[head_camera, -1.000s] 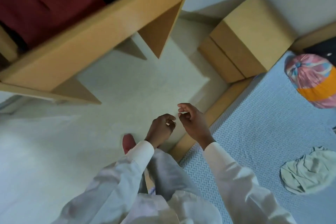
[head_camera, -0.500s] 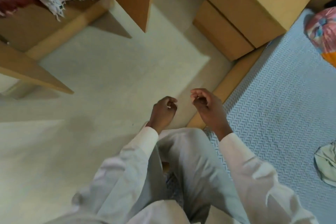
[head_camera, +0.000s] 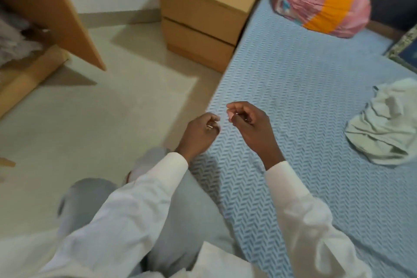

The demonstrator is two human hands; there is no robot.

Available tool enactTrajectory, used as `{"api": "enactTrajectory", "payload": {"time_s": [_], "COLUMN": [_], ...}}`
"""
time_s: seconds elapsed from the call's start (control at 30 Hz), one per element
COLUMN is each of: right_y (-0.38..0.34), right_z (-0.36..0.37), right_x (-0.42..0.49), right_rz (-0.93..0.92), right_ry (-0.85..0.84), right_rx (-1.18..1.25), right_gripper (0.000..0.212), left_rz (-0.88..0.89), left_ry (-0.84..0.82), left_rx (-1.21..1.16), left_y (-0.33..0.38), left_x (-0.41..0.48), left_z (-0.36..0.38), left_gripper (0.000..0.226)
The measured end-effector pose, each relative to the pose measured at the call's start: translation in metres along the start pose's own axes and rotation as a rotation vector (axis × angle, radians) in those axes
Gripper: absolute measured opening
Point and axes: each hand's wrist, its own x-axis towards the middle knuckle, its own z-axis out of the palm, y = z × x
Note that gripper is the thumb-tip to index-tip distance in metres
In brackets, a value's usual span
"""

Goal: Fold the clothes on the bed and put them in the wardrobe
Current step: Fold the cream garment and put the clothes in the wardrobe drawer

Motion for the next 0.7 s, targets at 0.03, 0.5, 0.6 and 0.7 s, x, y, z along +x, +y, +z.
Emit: {"api": "enactTrajectory", "payload": {"time_s": [0.03,0.5,0.6,0.7], "right_y": [0.013,0.22,0.229,0.225], "right_z": [-0.025,-0.304,-0.307,-0.298], "right_x": [-0.006,-0.032,-0.023,-0.008], "right_rz": [0.023,0.591,0.639,0.672], "right_ry": [0.049,0.179,0.149,0.154], "right_rx": [0.005,-0.843,-0.976,-1.044], "right_gripper": [0.02,0.043,0.035,0.034], "left_rz": [0.056,0.063,0.033,0.008], "left_ry": [-0.08,-0.581,-0.574,-0.545], "left_rx": [0.097,1.199,1.171,1.147], "left_y": [0.006,0.068,0.065,0.066], "left_x": [0.002,0.067,0.071,0.068], "left_z": [0.024,0.226,0.227,0.228], "left_gripper": [0.028,0.105,0.108,0.109]}}
